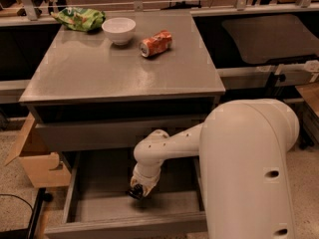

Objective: Place rxbar chocolate into middle drawer

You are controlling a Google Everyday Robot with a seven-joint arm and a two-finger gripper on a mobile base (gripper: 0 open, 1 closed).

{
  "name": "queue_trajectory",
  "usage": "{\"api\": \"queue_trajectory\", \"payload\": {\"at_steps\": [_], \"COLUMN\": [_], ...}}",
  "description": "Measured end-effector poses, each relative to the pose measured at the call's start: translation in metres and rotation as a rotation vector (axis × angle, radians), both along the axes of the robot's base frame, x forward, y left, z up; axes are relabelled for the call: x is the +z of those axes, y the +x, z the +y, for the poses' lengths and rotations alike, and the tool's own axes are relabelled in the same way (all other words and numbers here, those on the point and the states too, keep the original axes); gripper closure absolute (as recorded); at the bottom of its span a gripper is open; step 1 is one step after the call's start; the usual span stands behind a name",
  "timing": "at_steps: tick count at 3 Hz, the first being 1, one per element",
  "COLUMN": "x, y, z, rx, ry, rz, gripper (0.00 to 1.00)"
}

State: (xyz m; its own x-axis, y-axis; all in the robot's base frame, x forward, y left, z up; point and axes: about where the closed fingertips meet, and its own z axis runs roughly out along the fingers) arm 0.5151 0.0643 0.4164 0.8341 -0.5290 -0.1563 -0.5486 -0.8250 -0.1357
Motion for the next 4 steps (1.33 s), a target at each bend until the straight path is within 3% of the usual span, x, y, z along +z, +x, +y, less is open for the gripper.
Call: {"api": "queue_trajectory", "payload": {"at_steps": [3, 4], "x": [-0.0041, 0.002], "y": [-0.0034, -0.0038], "z": [-0.0004, -0.0053], "rx": [0.003, 0.014], "ry": [-0.003, -0.007], "rz": [0.009, 0.01], "gripper": [0.13, 0.0]}}
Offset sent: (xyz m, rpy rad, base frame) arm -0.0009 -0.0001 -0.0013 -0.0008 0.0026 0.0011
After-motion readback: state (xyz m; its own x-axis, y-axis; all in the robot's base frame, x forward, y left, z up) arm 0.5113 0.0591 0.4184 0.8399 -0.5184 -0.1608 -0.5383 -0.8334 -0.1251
